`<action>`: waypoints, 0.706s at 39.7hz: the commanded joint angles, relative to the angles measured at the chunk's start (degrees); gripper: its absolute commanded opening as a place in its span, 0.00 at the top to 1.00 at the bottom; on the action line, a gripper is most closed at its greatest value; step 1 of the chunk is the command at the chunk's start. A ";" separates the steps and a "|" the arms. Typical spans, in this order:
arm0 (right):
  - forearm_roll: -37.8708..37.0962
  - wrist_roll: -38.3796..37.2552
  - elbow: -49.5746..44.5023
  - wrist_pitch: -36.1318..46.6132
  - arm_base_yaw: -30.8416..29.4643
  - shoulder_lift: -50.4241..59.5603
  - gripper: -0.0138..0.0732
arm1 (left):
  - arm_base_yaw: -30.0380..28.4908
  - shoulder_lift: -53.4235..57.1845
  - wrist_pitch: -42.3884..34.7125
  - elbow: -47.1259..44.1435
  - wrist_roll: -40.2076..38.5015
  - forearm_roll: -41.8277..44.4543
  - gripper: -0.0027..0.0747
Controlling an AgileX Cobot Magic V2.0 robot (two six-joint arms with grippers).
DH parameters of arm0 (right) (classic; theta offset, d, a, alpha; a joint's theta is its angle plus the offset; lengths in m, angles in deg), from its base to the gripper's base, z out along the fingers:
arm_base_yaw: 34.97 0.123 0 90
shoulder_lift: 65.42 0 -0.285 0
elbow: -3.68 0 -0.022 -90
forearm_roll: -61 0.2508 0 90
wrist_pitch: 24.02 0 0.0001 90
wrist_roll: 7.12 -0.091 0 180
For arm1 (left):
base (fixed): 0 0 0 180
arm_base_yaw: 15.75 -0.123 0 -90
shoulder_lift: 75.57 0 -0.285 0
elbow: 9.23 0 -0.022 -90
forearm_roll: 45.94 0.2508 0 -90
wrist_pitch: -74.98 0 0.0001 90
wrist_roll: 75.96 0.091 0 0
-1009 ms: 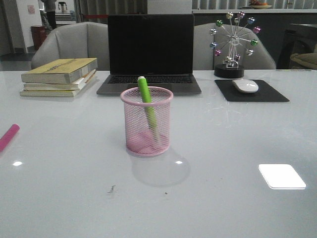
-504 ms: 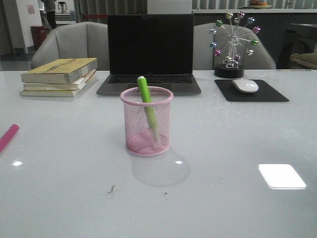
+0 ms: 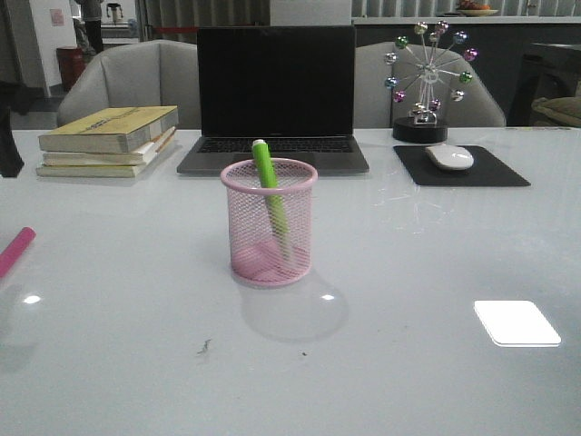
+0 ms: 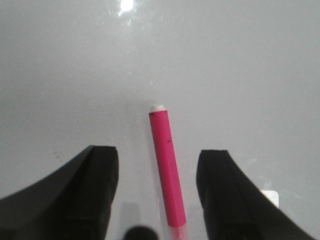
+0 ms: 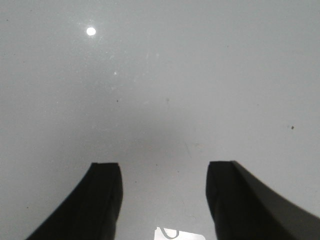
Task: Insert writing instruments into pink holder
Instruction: 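Lower the left gripper over the pink marker and close on it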
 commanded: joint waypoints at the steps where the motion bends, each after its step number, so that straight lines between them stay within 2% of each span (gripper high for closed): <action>1: -0.72 -0.02 1.54 2.75 -0.45 1.26 0.28 | -0.14 0.45 -1.75 1.97 -0.64 -1.71 0.44; 28: -0.71 -0.02 1.54 2.68 -0.45 1.26 0.28 | -0.14 -7.64 -2.35 1.97 -0.64 -2.24 0.44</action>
